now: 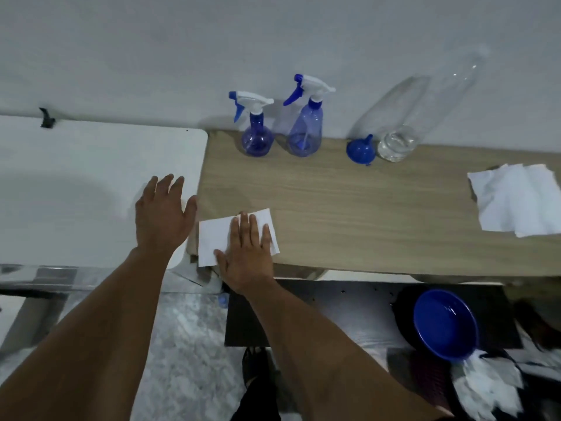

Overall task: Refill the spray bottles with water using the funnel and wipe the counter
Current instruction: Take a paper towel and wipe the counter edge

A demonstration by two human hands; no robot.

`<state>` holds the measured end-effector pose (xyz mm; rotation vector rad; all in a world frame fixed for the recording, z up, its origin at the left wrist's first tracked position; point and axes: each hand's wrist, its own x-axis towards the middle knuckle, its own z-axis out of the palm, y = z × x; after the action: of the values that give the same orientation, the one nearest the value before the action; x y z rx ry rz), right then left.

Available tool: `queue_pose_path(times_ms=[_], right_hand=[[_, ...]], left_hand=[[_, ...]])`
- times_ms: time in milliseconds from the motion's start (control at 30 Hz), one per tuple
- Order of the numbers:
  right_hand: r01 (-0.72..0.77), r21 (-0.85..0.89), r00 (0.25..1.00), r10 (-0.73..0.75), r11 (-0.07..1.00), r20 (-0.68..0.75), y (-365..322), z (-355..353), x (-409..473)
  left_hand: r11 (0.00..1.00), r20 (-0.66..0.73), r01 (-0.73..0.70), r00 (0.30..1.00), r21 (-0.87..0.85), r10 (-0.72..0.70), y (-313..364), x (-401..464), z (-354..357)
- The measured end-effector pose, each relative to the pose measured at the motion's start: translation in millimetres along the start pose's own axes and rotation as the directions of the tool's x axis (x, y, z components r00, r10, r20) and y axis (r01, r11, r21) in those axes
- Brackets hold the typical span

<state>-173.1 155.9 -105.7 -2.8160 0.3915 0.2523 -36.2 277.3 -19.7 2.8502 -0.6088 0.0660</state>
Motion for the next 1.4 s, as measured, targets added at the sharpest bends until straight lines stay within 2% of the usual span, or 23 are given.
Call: queue_pose_path(times_ms=[200,500,733,933,1167,1333,1400], right_hand=[[-0.068,0.025,0.998,0.068,0.997,0.005,79.5,-11.2,-60.8],[-0.297,0.079,0.953,0.301,0.952,-0.044,244.5,-39.7,-110.8],[-0.396,0.078,0.915,0.400,0.915,-0.051,373.2,-67.9,-143.2],[-0.486,0.070,0.871,0.489,0.871,-0.038,455.6,-91.8,-172.3],[-0.497,0.070,0.867,0.498,0.865,0.004,459.5,-101.3,-171.1],[-0.504,0.151,0.863,0.504,0.850,0.045,433.2,-109.2,-166.8],[-0.489,0.261,0.862,0.506,0.832,0.004,413.8,-115.9,-164.8]], left_hand=[[0.994,0.020,-0.099,0.995,-0.042,0.100,78.8,-5.7,14.2],[0.974,0.051,-0.227,0.972,-0.005,0.227,212.0,-35.8,61.3],[0.983,0.117,-0.185,0.976,0.008,0.182,294.2,-58.2,95.5],[0.993,0.170,-0.115,0.979,-0.009,0.115,329.9,-66.9,105.9],[0.994,0.172,-0.100,0.979,-0.040,0.106,332.3,-66.9,97.6],[0.985,0.118,-0.119,0.984,-0.125,0.134,320.8,-56.6,84.2],[0.977,0.115,-0.149,0.979,-0.154,0.168,319.1,-52.8,72.7]])
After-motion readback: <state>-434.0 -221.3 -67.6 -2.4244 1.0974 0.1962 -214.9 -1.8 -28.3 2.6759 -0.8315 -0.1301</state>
